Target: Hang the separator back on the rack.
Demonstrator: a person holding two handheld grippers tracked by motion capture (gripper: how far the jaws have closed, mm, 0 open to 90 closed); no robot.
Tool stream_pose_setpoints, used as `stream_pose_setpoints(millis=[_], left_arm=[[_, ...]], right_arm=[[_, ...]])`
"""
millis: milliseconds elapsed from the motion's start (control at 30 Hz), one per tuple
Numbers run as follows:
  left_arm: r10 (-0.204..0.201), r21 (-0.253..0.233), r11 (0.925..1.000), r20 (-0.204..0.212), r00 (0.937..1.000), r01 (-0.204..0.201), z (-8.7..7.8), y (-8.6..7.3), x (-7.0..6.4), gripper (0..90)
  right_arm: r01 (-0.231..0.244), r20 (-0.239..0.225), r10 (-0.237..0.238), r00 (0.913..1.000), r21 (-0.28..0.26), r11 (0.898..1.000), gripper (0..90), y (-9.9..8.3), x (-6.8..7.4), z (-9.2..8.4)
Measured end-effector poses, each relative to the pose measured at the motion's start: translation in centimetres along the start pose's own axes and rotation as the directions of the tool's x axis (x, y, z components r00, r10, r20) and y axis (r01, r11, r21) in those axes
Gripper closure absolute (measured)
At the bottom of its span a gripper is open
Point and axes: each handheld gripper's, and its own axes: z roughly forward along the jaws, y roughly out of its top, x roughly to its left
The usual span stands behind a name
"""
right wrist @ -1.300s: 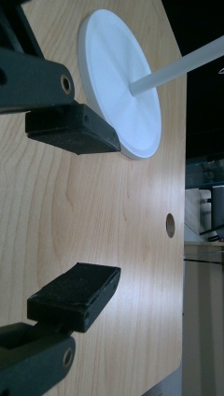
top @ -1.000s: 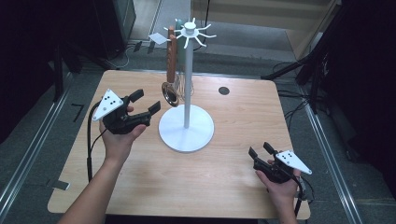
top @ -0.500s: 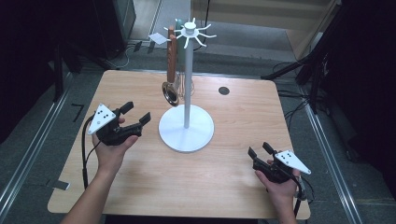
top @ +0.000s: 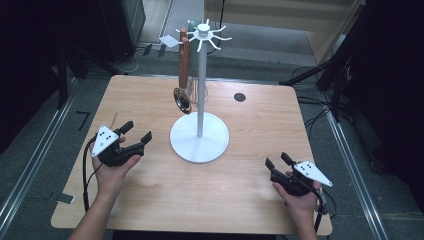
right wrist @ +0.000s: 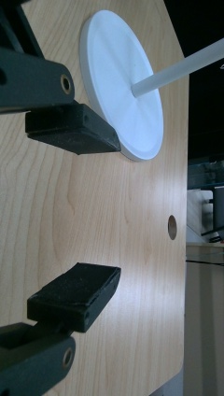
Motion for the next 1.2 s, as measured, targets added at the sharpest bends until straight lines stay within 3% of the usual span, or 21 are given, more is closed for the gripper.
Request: stream_pose_setpoints(millis=[167, 400, 533, 700, 900, 1200], left_arm=[[-0.005, 0.033, 0.9995, -0.018, 0.9998, 0.006, -0.5, -1.4, 0.8, 24.0], [-0.014, 0.047, 0.9987, -0.082, 0.9965, 0.018, -1.4, -2.8, 1.9, 20.5], [-0.002, 0.088, 0.9960, -0.128, 0.9918, 0.014, -1.8, -3.4, 2.3, 13.6], [-0.016, 0.111, 0.9934, -0.125, 0.9921, 0.029, -2.8, -4.0, 3.1, 10.6], [0.006, 0.154, 0.9880, -0.108, 0.9941, 0.011, -4.2, -4.7, 3.9, 1.1], [-0.002, 0.187, 0.9820, -0.131, 0.9914, 0.027, -5.9, -5.6, 5.1, 1.1]], right_arm=[[-0.001, 0.000, 0.001, 1.0000, 0.001, 1.000, 34.8, 0.0, 0.0, 0.0], [0.004, 0.002, -0.004, 1.0000, 0.004, 1.000, 34.8, -0.1, 0.0, 0.1], [0.004, 0.002, -0.004, 1.0000, 0.002, 1.000, 34.8, 0.0, 0.0, 0.1], [0.001, 0.002, -0.001, 1.0000, 0.000, 1.000, 34.8, 0.0, 0.0, 0.0], [0.002, 0.003, -0.002, 1.0000, -0.002, 1.000, 34.8, 0.0, -0.1, 0.0], [0.004, 0.004, -0.004, 1.0000, 0.001, 1.000, 34.8, 0.0, 0.0, 0.0]])
